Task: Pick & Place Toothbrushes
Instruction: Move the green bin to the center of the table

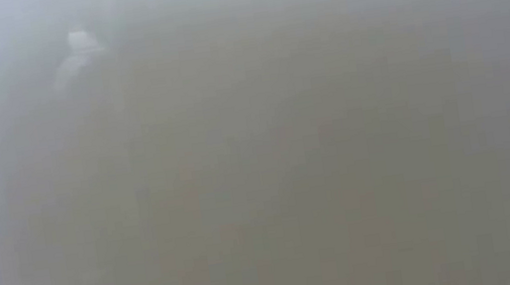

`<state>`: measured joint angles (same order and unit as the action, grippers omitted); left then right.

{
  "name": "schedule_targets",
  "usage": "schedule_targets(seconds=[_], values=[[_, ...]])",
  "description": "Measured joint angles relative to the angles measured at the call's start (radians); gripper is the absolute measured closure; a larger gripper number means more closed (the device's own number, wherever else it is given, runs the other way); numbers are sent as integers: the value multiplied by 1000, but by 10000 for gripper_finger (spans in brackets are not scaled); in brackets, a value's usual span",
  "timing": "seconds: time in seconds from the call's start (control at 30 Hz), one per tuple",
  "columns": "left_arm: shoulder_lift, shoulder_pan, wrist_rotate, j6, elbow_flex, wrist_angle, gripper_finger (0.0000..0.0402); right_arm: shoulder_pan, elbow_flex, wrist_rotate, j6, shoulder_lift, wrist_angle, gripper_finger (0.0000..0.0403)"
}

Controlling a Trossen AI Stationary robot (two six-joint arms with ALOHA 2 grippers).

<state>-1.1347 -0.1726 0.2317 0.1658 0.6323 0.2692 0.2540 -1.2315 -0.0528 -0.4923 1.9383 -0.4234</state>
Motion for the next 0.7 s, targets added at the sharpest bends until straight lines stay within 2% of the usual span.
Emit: schedule_targets(seconds=[0.43,0.7], values=[[0,0,0,0,0,19,400,-22,-3,0,21,-2,22,403],[0,0,0,0,0,24,400,-50,-70,-4,97,-2,-18,403]])
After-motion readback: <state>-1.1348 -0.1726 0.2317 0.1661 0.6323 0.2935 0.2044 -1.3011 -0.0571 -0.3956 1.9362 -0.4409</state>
